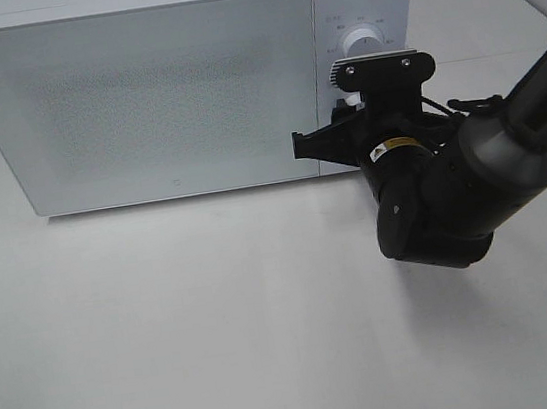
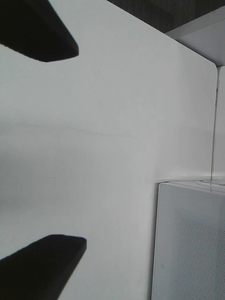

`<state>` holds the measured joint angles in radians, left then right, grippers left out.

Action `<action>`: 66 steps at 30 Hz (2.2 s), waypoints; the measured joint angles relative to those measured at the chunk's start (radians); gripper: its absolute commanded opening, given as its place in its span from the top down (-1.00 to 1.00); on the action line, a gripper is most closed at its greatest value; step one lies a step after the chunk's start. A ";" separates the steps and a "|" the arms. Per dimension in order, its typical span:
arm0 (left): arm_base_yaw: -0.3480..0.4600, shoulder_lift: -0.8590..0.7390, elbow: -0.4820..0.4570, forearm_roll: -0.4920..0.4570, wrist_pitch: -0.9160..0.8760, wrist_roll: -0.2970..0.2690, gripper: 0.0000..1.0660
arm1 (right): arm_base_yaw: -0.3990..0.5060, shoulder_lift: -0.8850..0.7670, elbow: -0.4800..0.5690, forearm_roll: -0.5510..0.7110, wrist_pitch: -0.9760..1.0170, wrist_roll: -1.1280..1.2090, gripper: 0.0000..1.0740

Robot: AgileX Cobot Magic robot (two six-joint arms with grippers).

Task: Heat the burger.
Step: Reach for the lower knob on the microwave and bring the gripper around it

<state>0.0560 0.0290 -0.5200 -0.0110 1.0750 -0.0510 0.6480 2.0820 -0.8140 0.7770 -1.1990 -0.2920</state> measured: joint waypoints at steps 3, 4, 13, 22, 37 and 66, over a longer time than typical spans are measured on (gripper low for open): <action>0.000 0.000 0.000 0.000 0.000 0.000 -0.72 | 0.000 0.000 0.000 0.001 0.000 0.000 1.00; 0.000 0.000 0.000 0.000 0.000 0.000 -0.72 | 0.000 0.000 0.000 0.001 0.000 0.000 1.00; 0.000 0.000 0.000 0.000 0.000 0.000 -0.72 | 0.000 0.000 0.000 -0.005 0.000 0.009 1.00; 0.000 0.000 0.000 0.000 0.000 0.000 -0.72 | -0.003 0.000 0.005 -0.027 -0.005 0.118 1.00; 0.000 0.000 0.000 0.000 0.000 0.000 -0.72 | -0.018 0.001 0.023 -0.090 -0.014 0.833 1.00; 0.000 0.000 0.000 0.000 0.000 0.000 -0.72 | -0.023 0.001 0.033 -0.126 -0.008 1.894 1.00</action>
<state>0.0560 0.0290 -0.5200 -0.0110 1.0750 -0.0510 0.6250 2.0830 -0.7810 0.6510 -1.2070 1.6020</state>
